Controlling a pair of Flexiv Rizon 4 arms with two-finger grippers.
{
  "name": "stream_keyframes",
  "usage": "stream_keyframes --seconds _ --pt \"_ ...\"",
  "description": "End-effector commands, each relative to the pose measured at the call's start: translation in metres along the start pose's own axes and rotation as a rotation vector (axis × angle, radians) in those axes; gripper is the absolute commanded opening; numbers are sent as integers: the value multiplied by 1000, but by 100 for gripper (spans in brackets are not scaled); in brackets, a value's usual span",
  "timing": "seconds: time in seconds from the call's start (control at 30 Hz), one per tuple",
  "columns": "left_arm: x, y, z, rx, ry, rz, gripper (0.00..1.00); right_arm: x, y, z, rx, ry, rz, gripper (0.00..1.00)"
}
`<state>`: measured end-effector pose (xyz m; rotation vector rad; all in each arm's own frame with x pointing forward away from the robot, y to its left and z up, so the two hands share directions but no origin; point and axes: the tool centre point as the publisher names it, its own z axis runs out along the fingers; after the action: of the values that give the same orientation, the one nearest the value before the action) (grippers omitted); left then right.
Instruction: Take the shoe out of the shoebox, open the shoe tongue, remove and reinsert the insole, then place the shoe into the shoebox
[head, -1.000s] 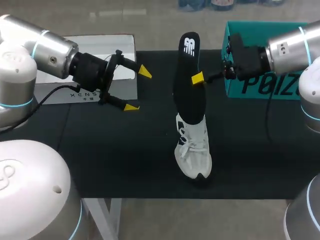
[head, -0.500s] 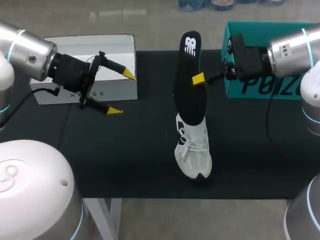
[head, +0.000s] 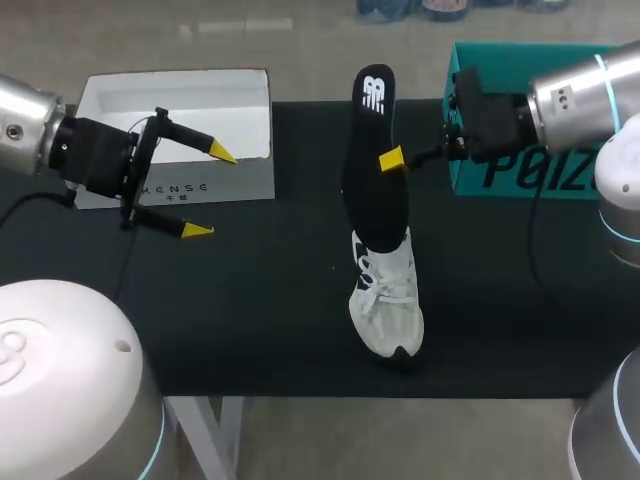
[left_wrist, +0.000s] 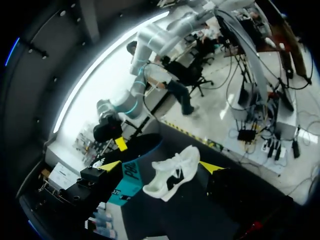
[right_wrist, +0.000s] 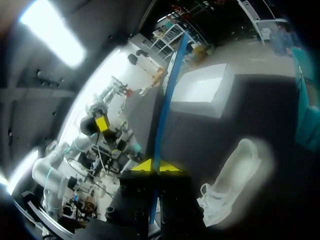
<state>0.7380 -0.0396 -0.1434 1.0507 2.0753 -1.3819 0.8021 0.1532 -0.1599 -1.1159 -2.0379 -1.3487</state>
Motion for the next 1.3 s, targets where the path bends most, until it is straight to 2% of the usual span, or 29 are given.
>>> stream_keyframes --seconds 0.03,0.13,0.93,1.07,1.3 --pt "1 -2 1 -38 4 -13 100 2 4 2 8 -8 1 0" --pt "-2 0 -5 -63 -33 4 100 2 4 2 8 -8 1 0" --pt "-2 0 -5 -63 -33 4 100 2 4 2 8 -8 1 0" --pt "-15 5 -7 -127 40 -43 100 2 4 2 8 -8 1 0" --pt "-4 16 -21 -189 137 -160 100 2 4 2 8 -8 1 0"
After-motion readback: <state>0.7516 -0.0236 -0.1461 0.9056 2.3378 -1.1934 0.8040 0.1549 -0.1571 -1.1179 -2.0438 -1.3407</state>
